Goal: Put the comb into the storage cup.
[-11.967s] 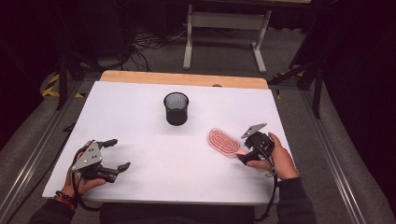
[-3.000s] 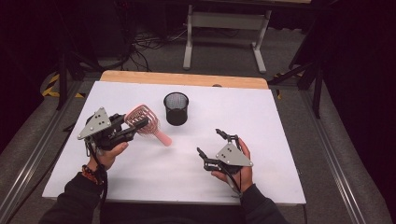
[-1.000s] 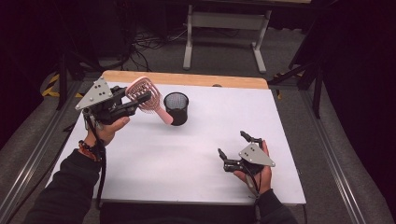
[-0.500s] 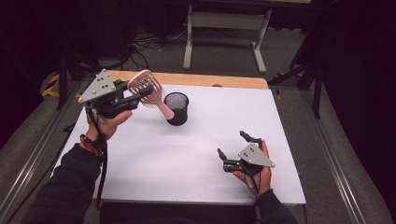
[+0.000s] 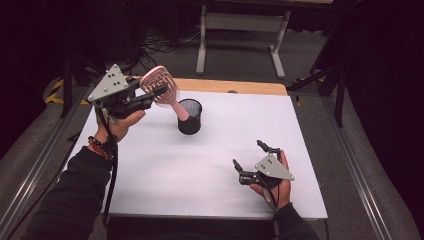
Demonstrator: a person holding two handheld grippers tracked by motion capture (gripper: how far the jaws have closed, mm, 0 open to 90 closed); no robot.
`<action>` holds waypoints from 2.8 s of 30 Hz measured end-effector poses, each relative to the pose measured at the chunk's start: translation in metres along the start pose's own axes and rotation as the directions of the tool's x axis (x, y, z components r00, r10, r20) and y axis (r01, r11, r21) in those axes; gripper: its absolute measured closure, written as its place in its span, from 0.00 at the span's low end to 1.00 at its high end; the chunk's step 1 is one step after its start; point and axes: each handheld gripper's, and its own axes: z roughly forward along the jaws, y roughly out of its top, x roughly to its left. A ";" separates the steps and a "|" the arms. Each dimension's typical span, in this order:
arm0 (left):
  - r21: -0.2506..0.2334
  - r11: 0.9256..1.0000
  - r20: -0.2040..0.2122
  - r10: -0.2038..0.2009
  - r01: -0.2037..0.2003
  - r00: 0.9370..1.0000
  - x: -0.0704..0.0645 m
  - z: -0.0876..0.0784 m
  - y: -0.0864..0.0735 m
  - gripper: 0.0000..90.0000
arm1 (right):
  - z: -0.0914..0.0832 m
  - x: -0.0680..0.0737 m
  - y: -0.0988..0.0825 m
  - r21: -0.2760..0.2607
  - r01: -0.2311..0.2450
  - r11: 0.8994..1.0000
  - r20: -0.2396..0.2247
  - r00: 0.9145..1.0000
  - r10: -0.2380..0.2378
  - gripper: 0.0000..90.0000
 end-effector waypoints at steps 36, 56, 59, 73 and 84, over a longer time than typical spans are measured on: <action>0.084 0.996 -0.040 -0.025 0.029 0.999 0.016 0.063 -0.011 0.70 | -0.002 0.004 0.002 -0.026 0.017 1.000 -0.033 0.999 -0.018 0.07; 0.134 0.988 -0.049 -0.067 0.073 0.997 0.018 0.087 -0.035 0.70 | -0.002 0.005 0.002 -0.017 0.028 0.999 -0.052 0.998 -0.029 0.07; 0.143 0.986 -0.048 -0.082 0.088 0.995 0.017 0.089 -0.040 0.70 | -0.001 0.006 0.002 -0.012 0.032 0.999 -0.057 0.998 -0.033 0.07; 0.171 0.974 -0.046 -0.142 0.148 0.989 0.018 0.097 -0.066 0.70 | 0.000 0.007 0.001 -0.003 0.037 0.999 -0.059 0.998 -0.037 0.07; 0.196 0.968 -0.043 -0.150 0.156 0.988 0.015 0.101 -0.079 0.70 | 0.001 0.007 0.000 0.000 0.038 0.999 -0.065 0.997 -0.038 0.07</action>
